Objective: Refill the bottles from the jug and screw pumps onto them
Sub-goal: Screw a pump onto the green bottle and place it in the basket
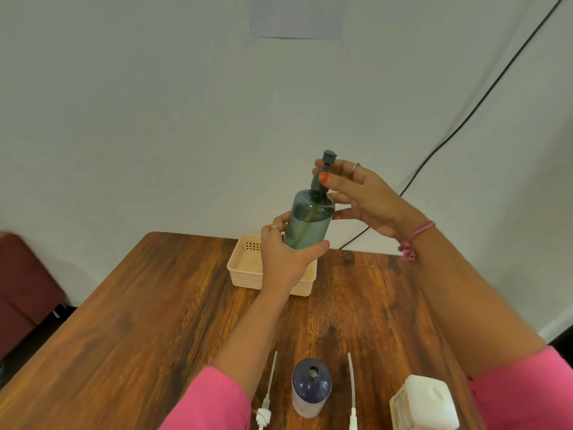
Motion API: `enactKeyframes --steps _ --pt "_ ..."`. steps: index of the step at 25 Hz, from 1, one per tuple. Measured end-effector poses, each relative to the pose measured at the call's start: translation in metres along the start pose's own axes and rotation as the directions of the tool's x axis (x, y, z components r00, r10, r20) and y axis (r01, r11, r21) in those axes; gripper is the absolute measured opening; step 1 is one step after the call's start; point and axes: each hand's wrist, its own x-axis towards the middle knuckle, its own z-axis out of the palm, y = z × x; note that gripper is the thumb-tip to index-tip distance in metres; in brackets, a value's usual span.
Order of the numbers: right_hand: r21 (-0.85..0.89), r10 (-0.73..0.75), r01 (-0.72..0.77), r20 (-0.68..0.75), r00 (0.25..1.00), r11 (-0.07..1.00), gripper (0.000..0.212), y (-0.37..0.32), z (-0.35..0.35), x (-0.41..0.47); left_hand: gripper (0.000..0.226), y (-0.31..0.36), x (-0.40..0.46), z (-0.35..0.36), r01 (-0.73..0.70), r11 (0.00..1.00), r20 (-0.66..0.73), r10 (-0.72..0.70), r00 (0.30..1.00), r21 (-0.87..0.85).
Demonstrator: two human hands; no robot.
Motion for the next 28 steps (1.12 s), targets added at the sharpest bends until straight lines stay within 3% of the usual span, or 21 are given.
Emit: enactKeyframes --steps 3,9,15,20,28 --pt "-0.043 -0.022 0.027 0.109 0.994 0.999 0.030 -0.004 -0.014 -0.002 0.073 0.000 -0.001 0.000 -0.001 1.000 0.011 0.001 1.000 -0.003" --pt "-0.043 -0.116 0.111 -0.117 0.986 0.993 0.020 0.004 0.004 0.002 0.074 -0.001 0.000 0.001 0.002 1.000 -0.005 -0.002 1.000 0.008" --pt "-0.087 -0.046 0.057 0.128 0.991 0.995 0.031 0.003 -0.011 0.000 0.074 -0.004 0.000 0.001 0.018 1.000 0.002 -0.018 1.000 0.024" --pt "-0.143 -0.166 0.167 0.021 0.986 0.975 0.025 -0.001 -0.005 -0.001 0.074 -0.003 0.001 0.002 0.037 0.999 0.013 -0.037 0.999 0.015" --pt "-0.233 -0.192 0.172 -0.066 0.979 0.957 0.026 -0.009 -0.007 0.001 0.073 -0.001 0.002 0.004 0.041 0.999 0.031 -0.042 0.999 0.017"
